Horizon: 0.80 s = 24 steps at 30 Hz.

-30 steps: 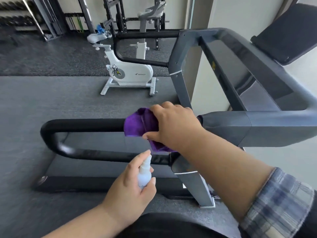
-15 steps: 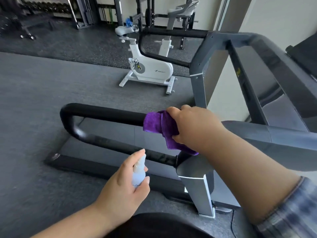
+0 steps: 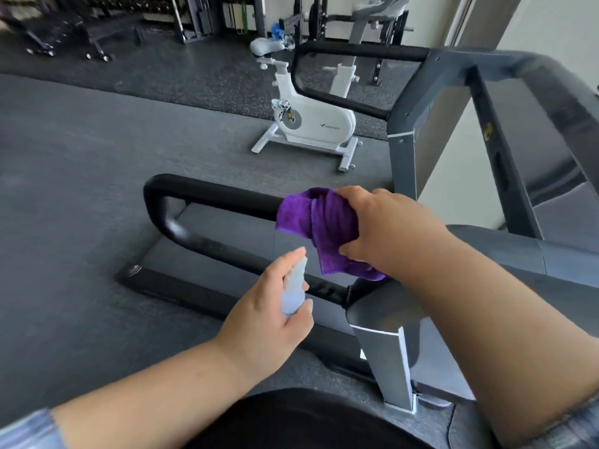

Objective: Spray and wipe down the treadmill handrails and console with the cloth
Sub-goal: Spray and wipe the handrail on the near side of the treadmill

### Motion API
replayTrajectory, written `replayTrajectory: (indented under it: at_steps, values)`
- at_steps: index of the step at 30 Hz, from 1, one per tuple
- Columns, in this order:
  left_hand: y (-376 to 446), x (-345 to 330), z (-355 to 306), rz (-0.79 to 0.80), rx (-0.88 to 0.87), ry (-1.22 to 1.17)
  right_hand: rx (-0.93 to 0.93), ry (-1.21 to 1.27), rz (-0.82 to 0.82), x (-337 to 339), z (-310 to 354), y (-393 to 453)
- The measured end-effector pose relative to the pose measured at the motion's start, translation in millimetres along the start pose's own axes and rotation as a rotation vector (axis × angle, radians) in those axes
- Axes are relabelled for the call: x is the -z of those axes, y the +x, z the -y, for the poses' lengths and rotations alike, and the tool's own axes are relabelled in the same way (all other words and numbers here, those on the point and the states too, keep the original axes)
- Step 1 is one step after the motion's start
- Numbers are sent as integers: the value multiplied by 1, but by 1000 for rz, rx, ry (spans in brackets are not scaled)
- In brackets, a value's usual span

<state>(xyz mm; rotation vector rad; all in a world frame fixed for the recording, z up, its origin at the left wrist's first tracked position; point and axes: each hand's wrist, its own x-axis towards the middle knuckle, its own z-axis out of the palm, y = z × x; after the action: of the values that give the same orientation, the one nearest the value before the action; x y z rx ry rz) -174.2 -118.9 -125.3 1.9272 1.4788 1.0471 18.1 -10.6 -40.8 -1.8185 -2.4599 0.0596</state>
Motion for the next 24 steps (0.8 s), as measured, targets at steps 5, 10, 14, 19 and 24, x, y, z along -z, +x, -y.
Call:
replayTrajectory:
  at_steps: [5, 10, 14, 19, 24]
  values:
    - [-15, 11, 10, 25, 41, 30, 36, -184, -104, -8, 20, 6]
    - [-17, 22, 18, -26, 79, 38, 45, -225, -79, -9, 42, 20]
    - [-16, 26, 21, -26, 81, 58, 61, -234, -63, -9, 64, 31]
    - [-14, 34, 25, 8, 98, 76, 79, -199, -12, -10, 84, 48]
    - [-16, 49, 39, 2, 134, 88, 81, -223, 0, -14, 103, 62]
